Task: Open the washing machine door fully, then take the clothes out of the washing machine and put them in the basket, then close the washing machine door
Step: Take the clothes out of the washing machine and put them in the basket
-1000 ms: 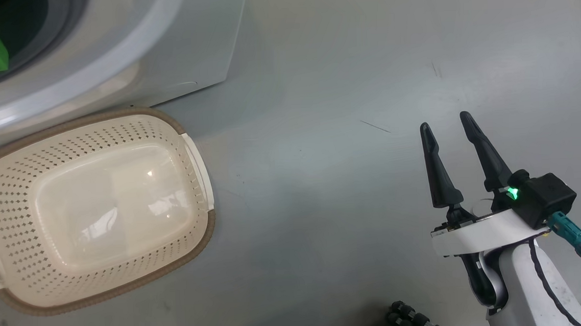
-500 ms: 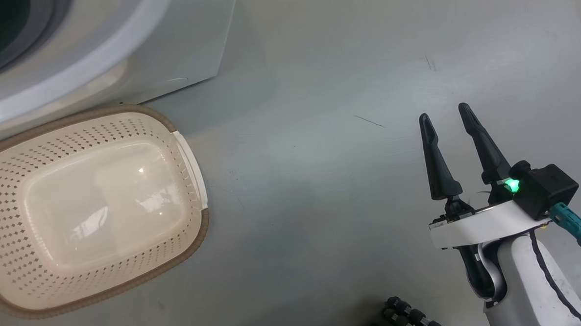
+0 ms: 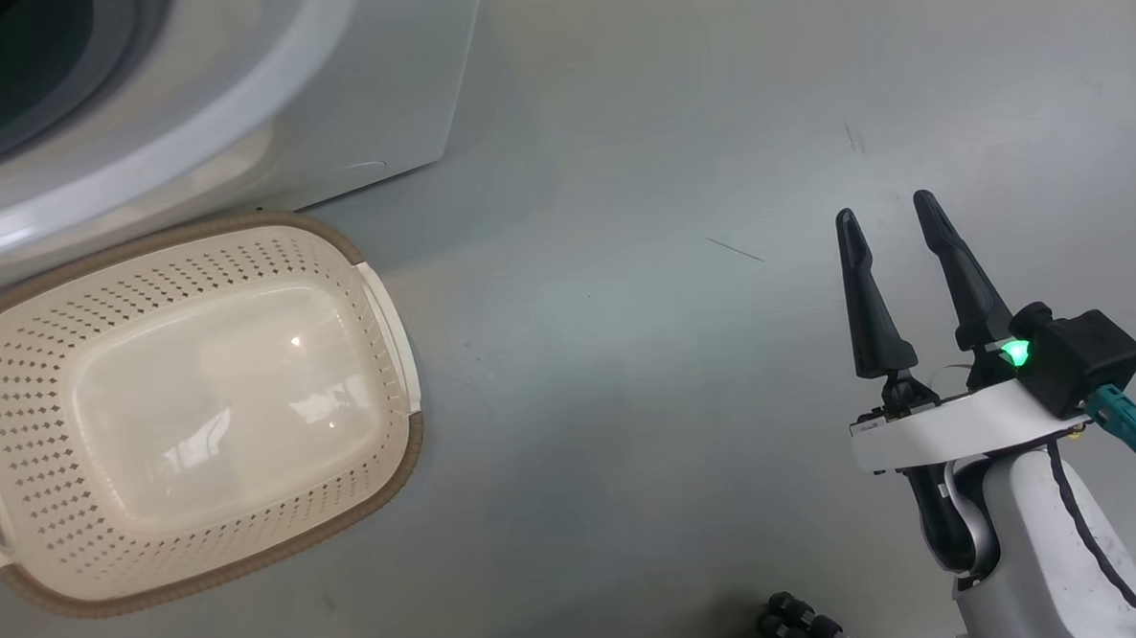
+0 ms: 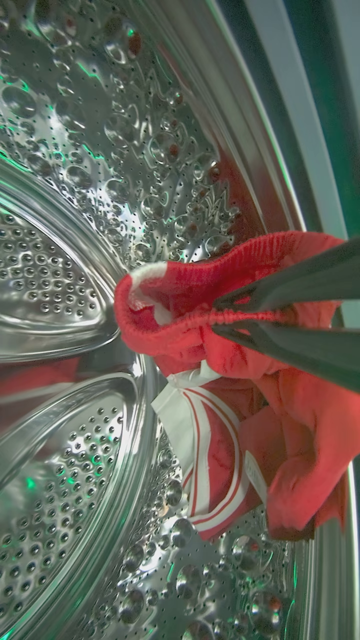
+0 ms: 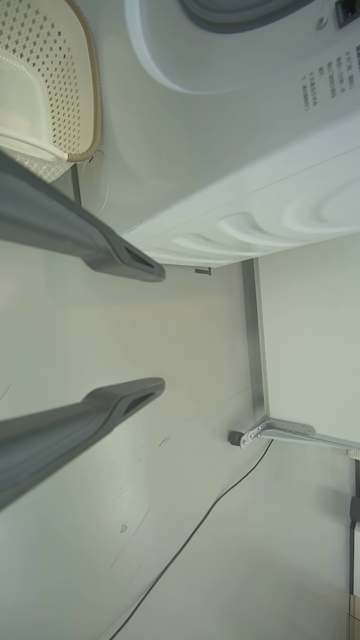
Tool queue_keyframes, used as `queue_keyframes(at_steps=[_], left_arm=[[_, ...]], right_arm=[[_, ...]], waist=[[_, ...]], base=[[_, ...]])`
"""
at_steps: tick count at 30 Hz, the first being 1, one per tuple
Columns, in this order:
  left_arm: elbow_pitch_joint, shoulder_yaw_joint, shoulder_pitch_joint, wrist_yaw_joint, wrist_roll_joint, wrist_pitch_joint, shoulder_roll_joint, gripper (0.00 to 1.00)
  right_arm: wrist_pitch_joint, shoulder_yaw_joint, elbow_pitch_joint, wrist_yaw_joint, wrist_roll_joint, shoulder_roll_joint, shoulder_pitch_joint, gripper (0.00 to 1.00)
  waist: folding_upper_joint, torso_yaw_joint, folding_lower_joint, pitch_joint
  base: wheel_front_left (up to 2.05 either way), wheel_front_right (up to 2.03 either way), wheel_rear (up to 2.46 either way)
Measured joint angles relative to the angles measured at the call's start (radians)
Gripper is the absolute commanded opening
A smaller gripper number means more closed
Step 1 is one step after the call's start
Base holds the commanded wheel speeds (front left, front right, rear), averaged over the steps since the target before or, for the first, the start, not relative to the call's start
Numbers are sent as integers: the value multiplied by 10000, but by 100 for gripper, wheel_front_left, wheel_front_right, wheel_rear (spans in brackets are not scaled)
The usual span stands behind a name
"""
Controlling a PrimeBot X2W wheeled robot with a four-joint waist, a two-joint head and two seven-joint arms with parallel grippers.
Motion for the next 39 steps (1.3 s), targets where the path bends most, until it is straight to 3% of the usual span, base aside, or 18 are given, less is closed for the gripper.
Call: queue_keyframes(at_steps=[8, 25, 39], left_arm=[[-113, 17, 582, 2, 29, -1371, -176, 0], [-1124, 52, 2845, 102, -38, -4203, -1406, 0], [-2940, -79, 4548, 282, 4, -4376, -2157, 0]], right_arm=[[0, -242, 69, -73, -199, -2, 53, 100], [0, -533, 157, -73, -721, -46, 526, 100], [0, -819, 163, -71, -897, -228, 1168, 100]], waist=[[0, 279, 0, -398], [0, 1156, -1, -1449], [0, 1956, 0, -2462]], base=[[0, 0, 0], [0, 0, 0], [0, 0, 0]])
